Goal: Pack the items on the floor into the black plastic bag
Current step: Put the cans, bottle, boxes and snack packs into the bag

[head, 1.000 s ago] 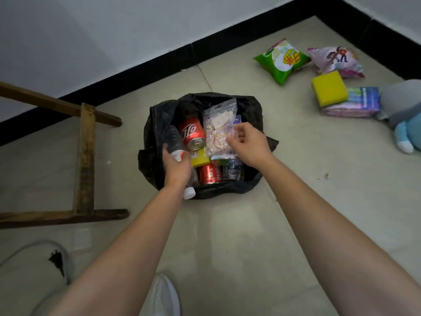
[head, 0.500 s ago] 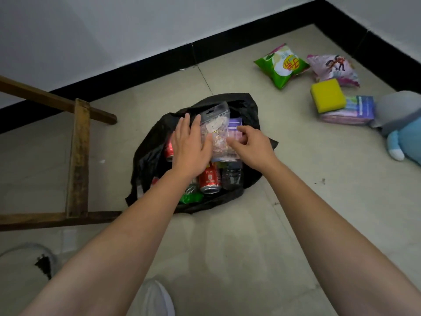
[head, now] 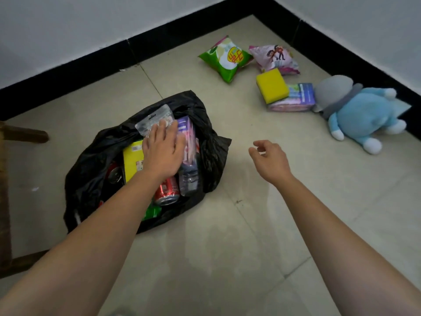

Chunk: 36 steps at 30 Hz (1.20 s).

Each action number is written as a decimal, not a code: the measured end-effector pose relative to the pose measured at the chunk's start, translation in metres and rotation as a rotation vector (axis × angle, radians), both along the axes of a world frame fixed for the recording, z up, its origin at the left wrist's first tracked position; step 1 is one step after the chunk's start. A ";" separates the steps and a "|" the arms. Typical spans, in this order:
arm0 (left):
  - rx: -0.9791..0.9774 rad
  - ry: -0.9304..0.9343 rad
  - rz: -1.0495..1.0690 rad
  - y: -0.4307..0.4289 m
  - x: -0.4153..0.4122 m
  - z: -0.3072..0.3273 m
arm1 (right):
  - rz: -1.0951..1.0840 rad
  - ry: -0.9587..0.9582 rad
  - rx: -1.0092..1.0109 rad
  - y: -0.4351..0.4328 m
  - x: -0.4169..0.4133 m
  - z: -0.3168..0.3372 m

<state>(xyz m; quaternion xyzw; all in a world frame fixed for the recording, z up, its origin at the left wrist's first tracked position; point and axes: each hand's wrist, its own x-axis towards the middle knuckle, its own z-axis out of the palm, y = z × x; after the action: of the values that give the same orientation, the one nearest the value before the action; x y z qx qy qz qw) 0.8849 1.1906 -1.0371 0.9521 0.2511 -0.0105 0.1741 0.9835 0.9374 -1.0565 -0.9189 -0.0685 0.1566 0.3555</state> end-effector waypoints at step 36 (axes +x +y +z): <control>0.226 -0.433 -0.174 0.010 -0.009 0.025 | 0.130 -0.315 0.017 0.098 0.071 0.022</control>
<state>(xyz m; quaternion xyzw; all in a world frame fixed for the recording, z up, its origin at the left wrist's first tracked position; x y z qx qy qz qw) 0.8760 1.2002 -1.0123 0.9635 0.1248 0.2070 0.1147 1.0543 1.0353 -1.0345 -0.9227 -0.1840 0.0328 0.3373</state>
